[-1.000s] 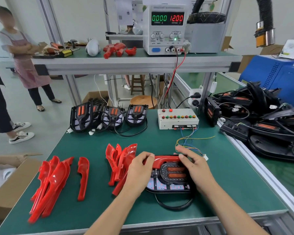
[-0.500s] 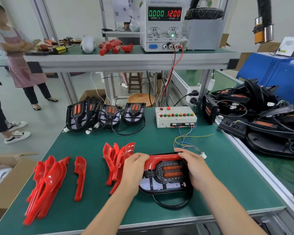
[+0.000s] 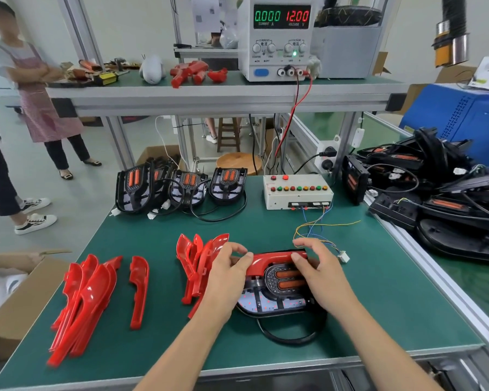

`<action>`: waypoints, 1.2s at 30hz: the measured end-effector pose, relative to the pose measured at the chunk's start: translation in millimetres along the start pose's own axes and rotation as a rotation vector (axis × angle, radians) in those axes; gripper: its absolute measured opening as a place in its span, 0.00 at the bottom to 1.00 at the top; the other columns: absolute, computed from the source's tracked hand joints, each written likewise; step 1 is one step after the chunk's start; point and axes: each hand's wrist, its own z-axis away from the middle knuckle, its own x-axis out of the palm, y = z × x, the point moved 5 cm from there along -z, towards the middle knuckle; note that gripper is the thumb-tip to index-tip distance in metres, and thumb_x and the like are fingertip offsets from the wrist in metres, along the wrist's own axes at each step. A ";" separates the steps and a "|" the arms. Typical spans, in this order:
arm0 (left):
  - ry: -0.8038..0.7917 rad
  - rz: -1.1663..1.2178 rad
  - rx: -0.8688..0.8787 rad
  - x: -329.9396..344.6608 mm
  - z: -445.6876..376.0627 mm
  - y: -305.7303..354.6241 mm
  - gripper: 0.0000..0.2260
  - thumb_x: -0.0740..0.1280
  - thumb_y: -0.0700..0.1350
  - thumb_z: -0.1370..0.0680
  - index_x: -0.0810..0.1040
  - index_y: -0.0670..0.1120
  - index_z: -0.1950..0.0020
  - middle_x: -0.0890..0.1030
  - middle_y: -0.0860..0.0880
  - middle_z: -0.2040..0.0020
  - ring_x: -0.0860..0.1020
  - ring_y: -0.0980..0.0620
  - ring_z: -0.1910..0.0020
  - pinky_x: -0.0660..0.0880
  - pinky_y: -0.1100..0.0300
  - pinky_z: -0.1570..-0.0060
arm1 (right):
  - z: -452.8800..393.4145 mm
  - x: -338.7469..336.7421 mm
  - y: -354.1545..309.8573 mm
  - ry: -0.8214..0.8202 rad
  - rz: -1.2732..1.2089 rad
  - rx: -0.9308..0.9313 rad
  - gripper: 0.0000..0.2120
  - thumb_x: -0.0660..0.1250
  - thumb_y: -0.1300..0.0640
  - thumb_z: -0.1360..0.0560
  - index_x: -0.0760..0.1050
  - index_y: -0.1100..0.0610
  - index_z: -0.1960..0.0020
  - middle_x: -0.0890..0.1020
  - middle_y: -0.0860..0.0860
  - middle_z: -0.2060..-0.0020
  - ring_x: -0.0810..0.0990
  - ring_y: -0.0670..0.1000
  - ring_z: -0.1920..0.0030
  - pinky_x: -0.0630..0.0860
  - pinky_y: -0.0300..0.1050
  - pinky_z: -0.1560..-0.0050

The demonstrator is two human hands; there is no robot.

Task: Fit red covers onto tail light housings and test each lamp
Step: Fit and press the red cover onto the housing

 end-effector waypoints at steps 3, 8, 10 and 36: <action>0.022 -0.114 0.069 0.9 -1.3 2.0 0.04 0.67 0.47 0.17 0.77 0.51 0.52 0.80 0.50 0.56 0.76 0.53 0.58 0.74 0.56 0.52 | -4.3 -0.7 -0.7 -0.104 0.159 -0.090 0.13 0.72 0.59 0.22 0.78 0.40 0.47 0.80 0.35 0.45 0.77 0.36 0.42 0.71 0.34 0.39; 0.028 -0.182 0.184 1.0 0.8 5.6 0.07 0.64 0.51 0.16 0.76 0.53 0.53 0.81 0.54 0.56 0.75 0.61 0.58 0.72 0.61 0.53 | -14.7 -8.8 1.0 -0.146 0.257 -0.110 0.12 0.73 0.53 0.23 0.77 0.35 0.49 0.80 0.30 0.45 0.77 0.34 0.43 0.68 0.25 0.44; 0.024 -0.167 0.200 0.9 1.4 5.9 0.08 0.62 0.51 0.15 0.76 0.52 0.52 0.81 0.54 0.55 0.77 0.58 0.56 0.74 0.59 0.50 | -17.0 -10.7 2.2 -0.158 0.211 -0.097 0.12 0.73 0.54 0.23 0.78 0.36 0.50 0.81 0.31 0.45 0.79 0.37 0.44 0.72 0.33 0.42; -0.137 -0.349 0.499 -2.0 8.8 13.4 0.10 0.70 0.44 0.19 0.76 0.58 0.43 0.79 0.59 0.44 0.76 0.61 0.41 0.69 0.74 0.45 | -16.6 -9.3 14.7 -0.120 -0.072 0.003 0.11 0.75 0.59 0.24 0.82 0.42 0.52 0.87 0.45 0.57 0.86 0.46 0.59 0.79 0.34 0.60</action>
